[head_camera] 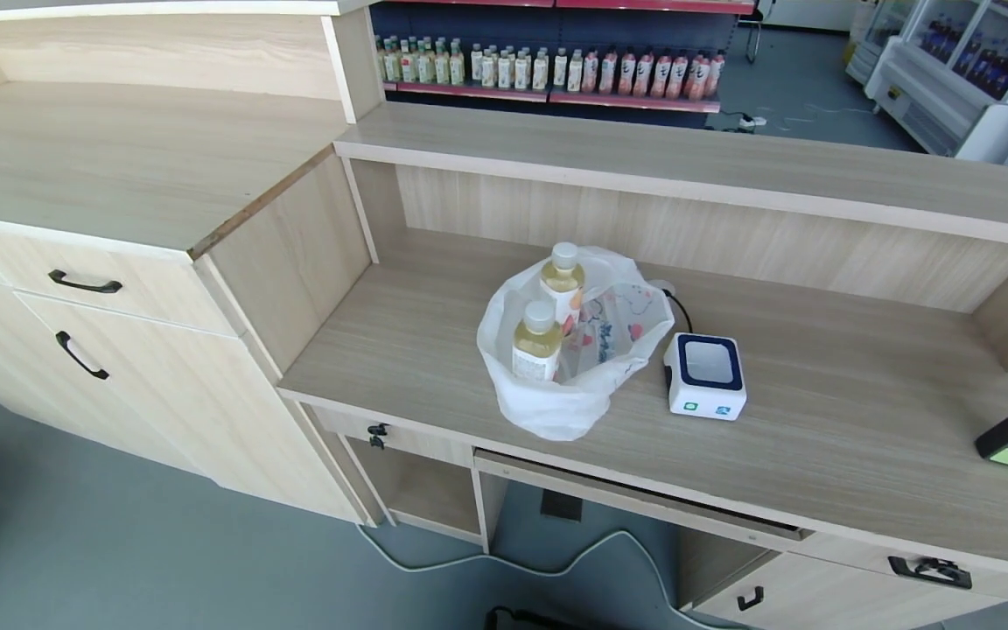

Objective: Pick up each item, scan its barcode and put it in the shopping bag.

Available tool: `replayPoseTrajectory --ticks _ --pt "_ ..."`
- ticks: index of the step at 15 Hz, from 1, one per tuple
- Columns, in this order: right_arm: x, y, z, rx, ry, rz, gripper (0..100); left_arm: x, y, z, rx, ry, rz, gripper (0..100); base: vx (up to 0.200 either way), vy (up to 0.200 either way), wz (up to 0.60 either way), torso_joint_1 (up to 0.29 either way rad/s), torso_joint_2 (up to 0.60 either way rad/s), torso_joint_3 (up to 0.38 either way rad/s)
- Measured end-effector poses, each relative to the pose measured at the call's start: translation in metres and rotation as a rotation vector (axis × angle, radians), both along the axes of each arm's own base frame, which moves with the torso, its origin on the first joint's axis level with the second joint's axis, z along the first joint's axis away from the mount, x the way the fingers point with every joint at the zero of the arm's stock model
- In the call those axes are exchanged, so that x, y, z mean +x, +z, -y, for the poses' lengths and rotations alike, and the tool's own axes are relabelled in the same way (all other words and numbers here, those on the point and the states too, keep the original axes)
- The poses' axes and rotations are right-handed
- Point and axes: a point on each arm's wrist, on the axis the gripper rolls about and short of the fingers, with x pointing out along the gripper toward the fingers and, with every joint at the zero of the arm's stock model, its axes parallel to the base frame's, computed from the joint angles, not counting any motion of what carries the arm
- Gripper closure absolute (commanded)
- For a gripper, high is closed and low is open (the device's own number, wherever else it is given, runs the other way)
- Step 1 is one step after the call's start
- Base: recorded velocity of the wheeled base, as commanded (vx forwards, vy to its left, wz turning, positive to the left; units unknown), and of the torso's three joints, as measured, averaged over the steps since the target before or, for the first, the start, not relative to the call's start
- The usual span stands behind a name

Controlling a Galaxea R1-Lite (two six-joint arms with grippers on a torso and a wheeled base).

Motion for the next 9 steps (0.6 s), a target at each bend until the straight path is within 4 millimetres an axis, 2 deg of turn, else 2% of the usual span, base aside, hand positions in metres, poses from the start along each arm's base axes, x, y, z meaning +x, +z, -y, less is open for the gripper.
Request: replayPoseTrajectory --ticks 8,9 --pt "0.015 0.026 0.018 -0.214 0.034 0.075 0 0.000 0.000 0.000 -0.005 0.001 -0.001 0 0.000 0.000 0.00 0.000 0.00 0.000" --pt "0.015 0.026 0.019 -0.224 0.037 0.072 0 0.000 0.000 0.000 -0.006 0.001 -0.001 0 0.000 0.000 -0.60 0.002 0.00 0.002"
